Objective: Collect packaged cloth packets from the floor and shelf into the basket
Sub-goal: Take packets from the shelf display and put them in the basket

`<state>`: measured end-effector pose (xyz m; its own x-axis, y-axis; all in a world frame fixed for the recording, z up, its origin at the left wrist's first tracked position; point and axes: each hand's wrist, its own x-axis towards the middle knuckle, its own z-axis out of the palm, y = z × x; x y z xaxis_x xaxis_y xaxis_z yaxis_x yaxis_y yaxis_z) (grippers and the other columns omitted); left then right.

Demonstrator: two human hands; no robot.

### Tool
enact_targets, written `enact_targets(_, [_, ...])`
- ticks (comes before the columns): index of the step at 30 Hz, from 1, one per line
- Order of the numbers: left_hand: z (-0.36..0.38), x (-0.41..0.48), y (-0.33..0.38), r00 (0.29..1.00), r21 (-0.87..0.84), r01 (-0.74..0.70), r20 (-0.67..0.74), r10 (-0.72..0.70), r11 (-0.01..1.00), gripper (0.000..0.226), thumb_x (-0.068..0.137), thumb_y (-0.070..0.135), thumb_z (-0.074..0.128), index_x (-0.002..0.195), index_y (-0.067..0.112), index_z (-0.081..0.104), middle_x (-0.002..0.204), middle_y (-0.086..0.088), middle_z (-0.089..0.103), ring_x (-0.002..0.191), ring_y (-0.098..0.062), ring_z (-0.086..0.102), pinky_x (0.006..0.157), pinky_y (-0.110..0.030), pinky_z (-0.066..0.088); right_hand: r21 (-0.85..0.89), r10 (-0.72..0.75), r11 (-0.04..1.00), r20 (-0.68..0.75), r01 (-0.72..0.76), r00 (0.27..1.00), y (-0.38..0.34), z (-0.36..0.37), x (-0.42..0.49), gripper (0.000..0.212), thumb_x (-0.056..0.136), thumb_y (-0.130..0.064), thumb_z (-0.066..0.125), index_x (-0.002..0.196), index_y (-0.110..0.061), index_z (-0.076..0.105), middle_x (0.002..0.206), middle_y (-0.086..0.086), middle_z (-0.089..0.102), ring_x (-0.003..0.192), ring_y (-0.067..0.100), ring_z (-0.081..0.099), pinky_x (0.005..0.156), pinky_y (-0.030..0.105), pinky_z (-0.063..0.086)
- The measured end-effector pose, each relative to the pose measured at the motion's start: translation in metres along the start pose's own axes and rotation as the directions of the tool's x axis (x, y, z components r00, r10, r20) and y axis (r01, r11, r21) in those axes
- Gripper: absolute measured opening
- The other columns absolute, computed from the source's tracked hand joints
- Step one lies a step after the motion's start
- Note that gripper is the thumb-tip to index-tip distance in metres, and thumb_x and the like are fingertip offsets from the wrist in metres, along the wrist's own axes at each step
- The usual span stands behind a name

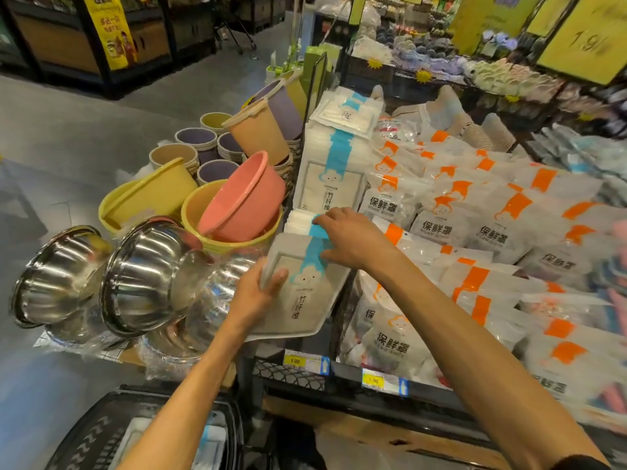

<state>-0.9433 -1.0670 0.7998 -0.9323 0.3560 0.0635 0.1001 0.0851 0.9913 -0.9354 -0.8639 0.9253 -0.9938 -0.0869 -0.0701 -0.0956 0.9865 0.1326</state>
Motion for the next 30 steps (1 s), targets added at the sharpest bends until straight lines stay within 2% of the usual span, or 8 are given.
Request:
enact_targets(2, [0.008, 0.003, 0.004, 0.999, -0.054, -0.039, 0.035, 0.041, 0.998, 0.038, 0.089, 0.050, 0.064, 0.112, 0.021, 0.067, 0.103, -0.006, 0.074, 0.092, -0.023, 0.072, 0.076, -0.040, 0.059, -0.011, 0.013, 1.000, 0.023, -0.013, 1.000, 0.002, -0.006, -0.003, 0.061, 0.087, -0.038, 0.066, 0.142, -0.018, 0.046, 0.134, 0.010, 0.052, 0.123, 0.032, 0.047, 0.094, 0.042, 0.043])
enact_targets(5, [0.019, 0.004, 0.013, 0.987, -0.070, -0.153, 0.027, 0.155, 0.986, 0.029, 0.095, 0.032, 0.060, 0.113, 0.012, 0.066, 0.100, -0.007, 0.074, 0.088, -0.016, 0.072, 0.069, -0.027, 0.057, 0.065, 0.017, 0.998, 0.117, -0.025, 0.993, 0.008, -0.014, -0.005, 0.061, 0.084, -0.039, 0.072, 0.138, -0.019, 0.051, 0.124, 0.008, 0.058, 0.114, 0.029, 0.054, 0.086, 0.039, 0.047])
enact_targets(11, [0.026, 0.017, 0.013, 0.987, -0.009, -0.162, -0.012, 0.162, 0.987, 0.016, 0.100, 0.039, 0.055, 0.100, 0.024, 0.063, 0.083, -0.002, 0.069, 0.069, -0.017, 0.068, 0.055, -0.033, 0.055, 0.221, 0.052, 0.971, 0.164, -0.089, 0.985, 0.019, -0.023, 0.000, 0.036, 0.076, -0.042, 0.081, 0.086, -0.010, 0.068, 0.077, 0.003, 0.062, 0.069, 0.020, 0.057, 0.055, 0.032, 0.041])
enact_targets(15, [0.022, 0.029, -0.011, 0.989, 0.102, -0.114, -0.083, 0.123, 0.988, 0.027, 0.100, 0.040, 0.058, 0.096, 0.014, 0.062, 0.074, 0.000, 0.062, 0.061, -0.014, 0.059, 0.049, -0.032, 0.046, 0.238, 0.096, 0.962, 0.169, -0.135, 0.981, 0.019, -0.014, 0.009, 0.036, 0.076, -0.044, 0.081, 0.074, -0.013, 0.062, 0.068, 0.000, 0.056, 0.056, 0.011, 0.044, 0.049, 0.029, 0.030])
enact_targets(20, [0.003, 0.026, -0.069, 0.987, 0.380, 0.022, -0.156, 0.040, 0.925, 0.025, 0.097, 0.040, 0.060, 0.111, 0.019, 0.059, 0.104, 0.004, 0.068, 0.098, -0.018, 0.065, 0.079, -0.035, 0.053, 0.237, 0.141, 0.954, 0.190, -0.184, 0.972, 0.022, 0.011, 0.026, 0.035, 0.078, -0.044, 0.079, 0.074, -0.017, 0.057, 0.071, -0.002, 0.053, 0.059, 0.011, 0.045, 0.049, 0.029, 0.031])
enact_targets(24, [-0.005, 0.008, -0.107, 0.988, 0.525, 0.133, -0.133, -0.073, 0.841, 0.059, 0.098, 0.040, 0.061, 0.147, 0.018, 0.037, 0.142, -0.006, 0.053, 0.129, -0.029, 0.050, 0.102, -0.045, 0.044, 0.185, 0.153, 0.965, 0.171, -0.184, 0.973, 0.022, 0.030, 0.042, 0.038, 0.080, -0.044, 0.077, 0.088, -0.009, 0.065, 0.086, 0.005, 0.063, 0.074, 0.020, 0.054, 0.059, 0.032, 0.042])
enact_targets(27, [-0.006, -0.007, -0.128, 0.976, 0.603, 0.207, -0.070, -0.208, 0.770, 0.070, 0.100, 0.051, 0.049, 0.156, 0.024, 0.018, 0.154, -0.007, 0.043, 0.132, -0.032, 0.050, 0.100, -0.051, 0.047, 0.173, 0.146, 0.969, 0.169, -0.175, 0.975, 0.018, 0.039, 0.056, 0.044, 0.081, -0.045, 0.076, 0.098, -0.006, 0.065, 0.095, 0.008, 0.064, 0.084, 0.025, 0.058, 0.063, 0.033, 0.042])
enact_targets(30, [-0.002, -0.013, -0.131, 0.965, 0.642, 0.247, -0.095, -0.244, 0.726, 0.059, 0.105, 0.044, 0.040, 0.157, 0.026, 0.019, 0.150, -0.010, 0.049, 0.122, -0.035, 0.059, 0.087, -0.048, 0.051, 0.164, 0.157, 0.968, 0.202, -0.192, 0.967, 0.014, 0.054, 0.067, 0.040, 0.082, -0.044, 0.076, 0.089, -0.008, 0.059, 0.087, 0.007, 0.059, 0.080, 0.024, 0.054, 0.060, 0.031, 0.036])
